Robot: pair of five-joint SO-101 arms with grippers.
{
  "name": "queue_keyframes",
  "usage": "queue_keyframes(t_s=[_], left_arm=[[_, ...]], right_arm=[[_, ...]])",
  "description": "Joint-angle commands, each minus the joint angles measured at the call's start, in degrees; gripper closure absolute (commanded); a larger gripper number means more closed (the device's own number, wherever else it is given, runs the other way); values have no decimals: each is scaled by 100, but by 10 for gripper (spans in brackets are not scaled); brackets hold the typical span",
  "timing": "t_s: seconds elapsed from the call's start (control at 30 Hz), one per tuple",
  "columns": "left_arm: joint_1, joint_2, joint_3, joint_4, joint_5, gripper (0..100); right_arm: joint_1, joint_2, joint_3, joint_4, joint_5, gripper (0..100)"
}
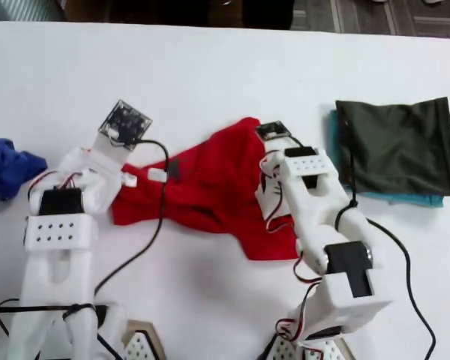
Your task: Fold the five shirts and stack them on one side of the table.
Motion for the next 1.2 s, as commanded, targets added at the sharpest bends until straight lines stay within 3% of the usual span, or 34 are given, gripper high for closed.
queue_keyframes(t_s=[0.0, 0.17, 0.33, 1.0, 1.17], left_arm=[[-53, -167, -75, -97, 44, 974], [-53, -167, -75, -97, 44, 974], [-53, -167, -75, -97, 44, 974], [-53, -167, -75, -176, 44, 974], [-53, -167, -75, -176, 44, 974]], right_arm=[[-4, -505, -44, 13, 44, 977], [-4, -1393, -18, 84, 70, 950], [-13, -1288, 0, 189, 44, 875], [-4, -743, 9, 198, 79, 922], [-4, -936, -79, 198, 97, 976]])
